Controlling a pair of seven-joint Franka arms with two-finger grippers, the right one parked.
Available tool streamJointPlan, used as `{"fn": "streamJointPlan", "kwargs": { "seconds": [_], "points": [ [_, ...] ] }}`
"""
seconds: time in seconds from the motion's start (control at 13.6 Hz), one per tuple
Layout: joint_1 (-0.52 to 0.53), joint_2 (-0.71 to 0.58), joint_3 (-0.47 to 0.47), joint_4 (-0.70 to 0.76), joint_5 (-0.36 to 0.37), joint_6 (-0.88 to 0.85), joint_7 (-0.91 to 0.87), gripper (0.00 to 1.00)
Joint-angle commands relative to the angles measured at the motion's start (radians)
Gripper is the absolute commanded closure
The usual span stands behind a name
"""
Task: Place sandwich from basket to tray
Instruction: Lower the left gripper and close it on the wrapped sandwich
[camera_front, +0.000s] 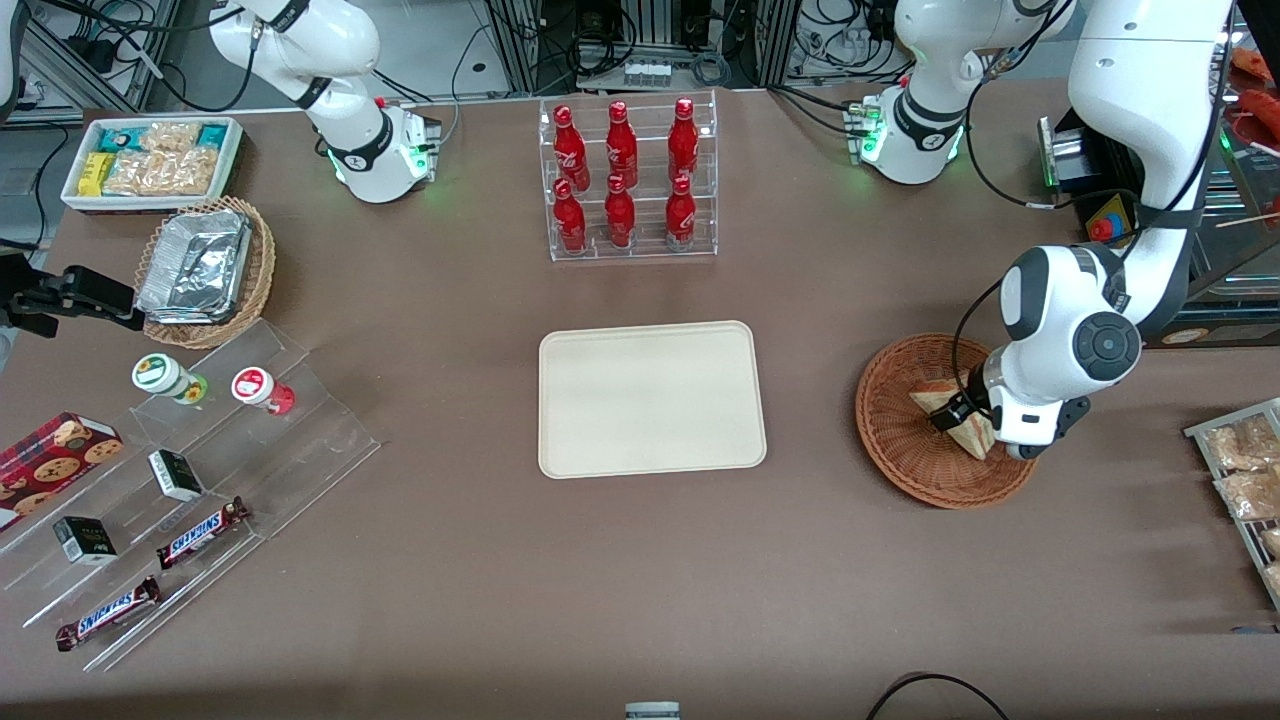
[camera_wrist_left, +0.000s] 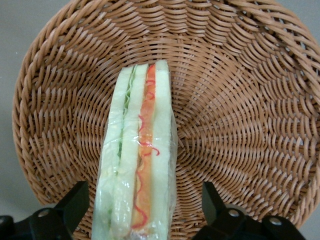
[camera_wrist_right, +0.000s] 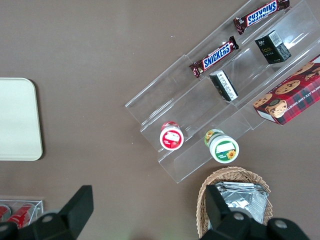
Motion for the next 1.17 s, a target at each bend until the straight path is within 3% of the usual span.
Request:
{"fn": "streamJointPlan", "kwargs": {
  "seconds": [0.0, 0.07, 0.15, 0.22, 0.44, 0.73, 1.1],
  "points": [
    [0.008, 0.001, 0.000, -0.019, 0.022, 0.024, -0.035, 0.46],
    [0.008, -0.001, 0.002, -0.024, 0.022, 0.027, -0.035, 0.72],
    [0.008, -0.002, 0.002, -0.025, 0.024, 0.027, -0.035, 0.92],
    [0.008, -0.004, 0.004, -0.024, 0.024, 0.026, -0.034, 1.00],
    [0.008, -0.018, 0.002, -0.022, 0.024, -0.003, -0.023, 1.00],
    [-0.012, -0.064, -0.015, 0.102, 0.021, -0.250, -0.018, 1.00],
    [-0.076, -0.061, -0.147, 0.245, 0.015, -0.379, -0.034, 1.00]
  ]
}}
